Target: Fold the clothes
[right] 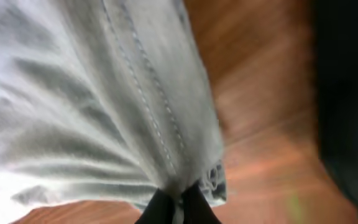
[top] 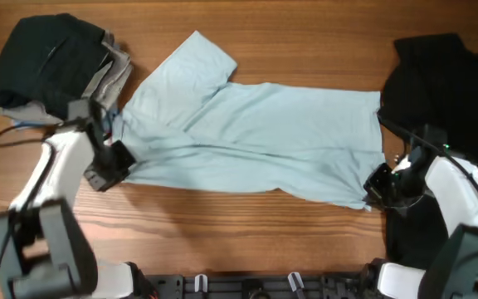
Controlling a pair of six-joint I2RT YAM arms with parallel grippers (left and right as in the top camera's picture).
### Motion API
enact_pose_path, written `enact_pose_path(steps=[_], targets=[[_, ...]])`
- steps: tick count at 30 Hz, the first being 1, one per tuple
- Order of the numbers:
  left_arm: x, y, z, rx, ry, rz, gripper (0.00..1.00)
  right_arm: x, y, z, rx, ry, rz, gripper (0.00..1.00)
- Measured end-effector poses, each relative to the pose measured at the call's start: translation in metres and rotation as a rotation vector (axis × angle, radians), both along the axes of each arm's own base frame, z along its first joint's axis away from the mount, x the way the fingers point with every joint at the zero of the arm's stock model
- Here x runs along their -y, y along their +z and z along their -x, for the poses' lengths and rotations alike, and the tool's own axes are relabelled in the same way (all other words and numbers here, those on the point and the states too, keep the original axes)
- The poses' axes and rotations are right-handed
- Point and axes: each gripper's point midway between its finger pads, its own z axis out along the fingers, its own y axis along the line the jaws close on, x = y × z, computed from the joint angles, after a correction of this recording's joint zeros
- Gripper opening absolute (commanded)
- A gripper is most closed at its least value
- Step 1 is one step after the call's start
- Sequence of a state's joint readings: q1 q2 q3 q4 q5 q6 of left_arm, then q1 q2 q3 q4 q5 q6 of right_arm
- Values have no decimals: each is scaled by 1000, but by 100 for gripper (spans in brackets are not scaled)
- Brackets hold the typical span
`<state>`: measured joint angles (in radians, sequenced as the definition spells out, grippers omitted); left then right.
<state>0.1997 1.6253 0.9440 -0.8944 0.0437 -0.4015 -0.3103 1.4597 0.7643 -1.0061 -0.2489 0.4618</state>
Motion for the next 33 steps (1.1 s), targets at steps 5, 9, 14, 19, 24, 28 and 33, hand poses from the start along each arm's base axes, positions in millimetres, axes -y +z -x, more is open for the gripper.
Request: enact_pose_path(steps=[5, 9, 14, 19, 24, 28, 33], targets=[[-22, 49, 21, 93, 121, -23, 9, 9, 10, 12, -34, -26, 69, 48], [-24, 61, 25, 126, 144, -33, 46, 14, 9, 6, -10, -14, 97, 59], [-22, 63, 29, 107, 128, -23, 51, 29, 45, -41, 151, 58, 143, 77], [-5, 127, -64, 474, -117, -62, 54, 25, 88, -120, 526, 202, 113, 76], [61, 118, -153, 676, -406, -56, 74, 25, 97, -162, 697, 244, 100, 78], [82, 38, -217, 720, -499, -65, 90, 22, 79, -161, 648, 246, 59, 78], [95, 6, -251, 819, -625, -137, 87, 21, 78, -160, 643, 245, 53, 79]])
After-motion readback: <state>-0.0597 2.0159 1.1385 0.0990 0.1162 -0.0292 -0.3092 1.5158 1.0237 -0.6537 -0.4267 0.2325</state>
